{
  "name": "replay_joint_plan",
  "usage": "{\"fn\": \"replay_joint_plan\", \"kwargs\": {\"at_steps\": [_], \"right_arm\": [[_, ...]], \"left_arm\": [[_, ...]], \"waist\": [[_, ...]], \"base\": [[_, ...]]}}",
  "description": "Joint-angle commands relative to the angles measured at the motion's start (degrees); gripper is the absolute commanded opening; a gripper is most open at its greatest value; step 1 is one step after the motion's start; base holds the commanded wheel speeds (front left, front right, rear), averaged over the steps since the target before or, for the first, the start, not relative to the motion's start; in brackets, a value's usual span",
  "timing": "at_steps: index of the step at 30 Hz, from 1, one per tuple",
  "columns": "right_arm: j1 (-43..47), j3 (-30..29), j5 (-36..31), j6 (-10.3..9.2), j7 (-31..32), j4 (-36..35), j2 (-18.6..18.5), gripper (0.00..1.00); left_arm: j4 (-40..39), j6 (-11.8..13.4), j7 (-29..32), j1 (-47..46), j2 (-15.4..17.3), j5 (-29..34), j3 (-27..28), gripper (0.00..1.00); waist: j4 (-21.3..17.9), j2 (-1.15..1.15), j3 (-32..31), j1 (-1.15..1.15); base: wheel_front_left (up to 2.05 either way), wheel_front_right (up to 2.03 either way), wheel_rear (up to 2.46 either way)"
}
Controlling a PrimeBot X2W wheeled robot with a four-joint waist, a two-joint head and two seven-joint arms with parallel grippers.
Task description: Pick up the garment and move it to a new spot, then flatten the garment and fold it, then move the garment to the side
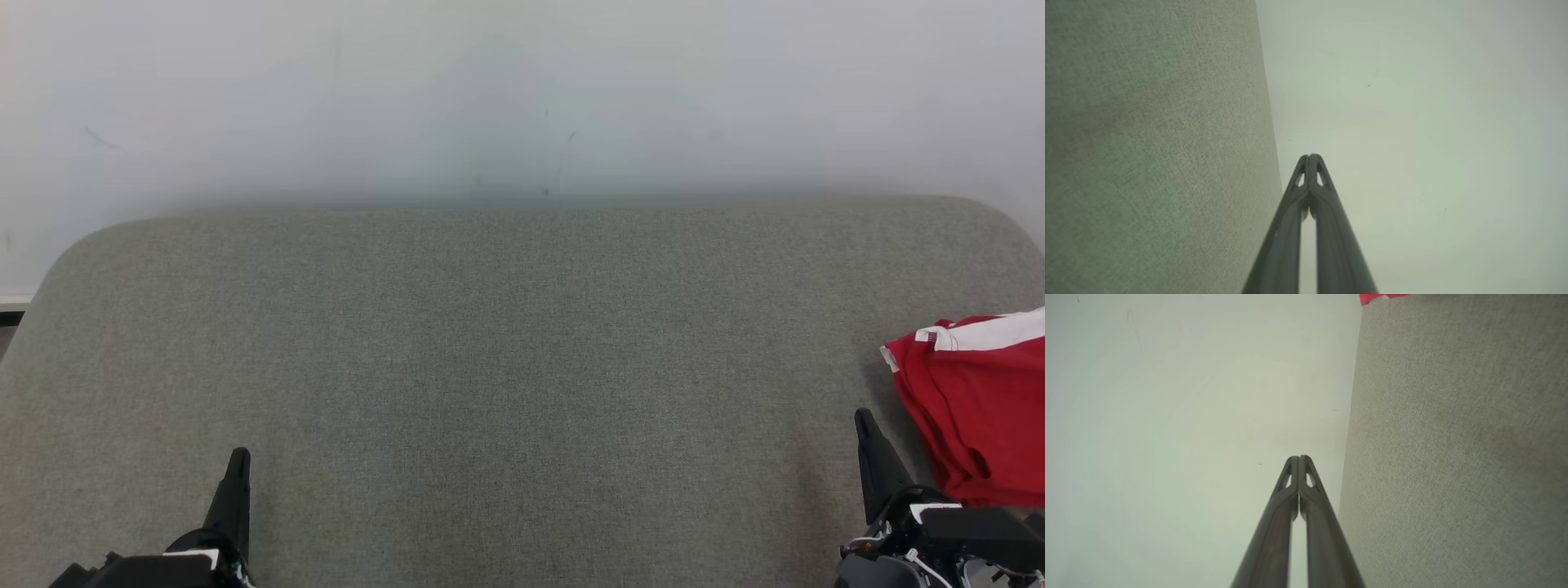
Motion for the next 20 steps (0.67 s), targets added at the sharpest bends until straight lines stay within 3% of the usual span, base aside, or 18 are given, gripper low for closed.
{"fn": "replay_joint_plan", "kwargs": {"at_steps": [1,20], "right_arm": [[-0.37,-0.07,0.09,-0.12,0.15,-0.13,0.12,0.0],[-0.37,-0.07,0.09,-0.12,0.14,-0.13,0.12,0.0]], "left_arm": [[0.05,0.08,0.12,-0.55,0.24,-0.3,0.05,0.0],[0.04,0.08,0.12,-0.53,0.24,-0.3,0.06,0.0]], "waist": [[0.0,0.0,0.0,0.0],[0.0,0.0,0.0,0.0]], "base": [[0.0,0.0,0.0],[0.0,0.0,0.0]]}}
